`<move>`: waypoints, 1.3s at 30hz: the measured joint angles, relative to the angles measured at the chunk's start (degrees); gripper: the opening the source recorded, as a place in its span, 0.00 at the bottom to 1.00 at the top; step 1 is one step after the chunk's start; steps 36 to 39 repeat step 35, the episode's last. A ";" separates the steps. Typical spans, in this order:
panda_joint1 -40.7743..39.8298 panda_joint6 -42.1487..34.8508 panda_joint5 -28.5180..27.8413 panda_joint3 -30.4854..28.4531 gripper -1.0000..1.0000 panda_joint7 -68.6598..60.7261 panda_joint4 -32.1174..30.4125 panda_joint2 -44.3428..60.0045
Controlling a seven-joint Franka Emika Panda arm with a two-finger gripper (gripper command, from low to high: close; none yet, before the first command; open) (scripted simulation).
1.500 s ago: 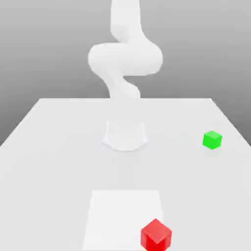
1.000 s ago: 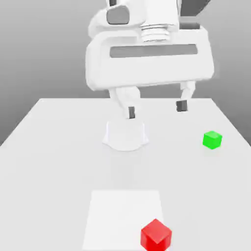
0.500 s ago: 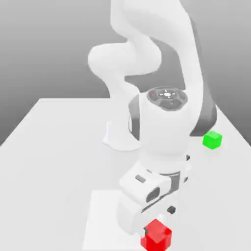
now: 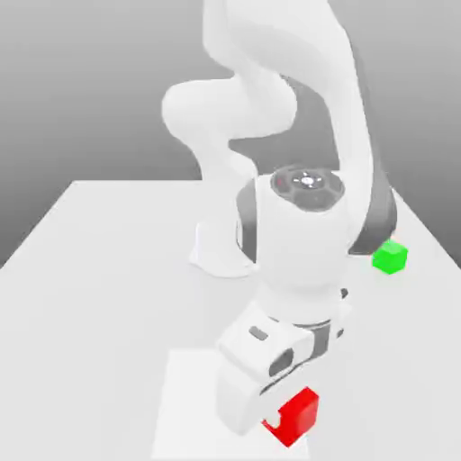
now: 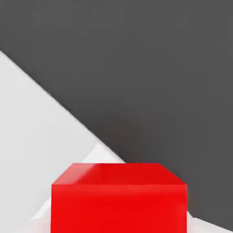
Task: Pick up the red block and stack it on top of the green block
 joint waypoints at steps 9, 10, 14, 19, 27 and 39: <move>15.45 -0.66 8.30 16.76 0.00 -15.39 -9.33 -10.35; 17.77 -0.74 9.18 17.89 0.00 -17.09 -10.37 -11.55; 26.99 -0.94 11.64 21.01 0.00 -23.10 -14.56 -16.31; 35.77 -0.96 12.96 26.84 0.00 -29.38 -19.89 -22.03; 40.47 5.03 6.99 33.86 0.00 -29.72 -24.18 -20.24; 38.53 14.28 -10.81 31.12 1.00 -17.36 -24.11 -9.46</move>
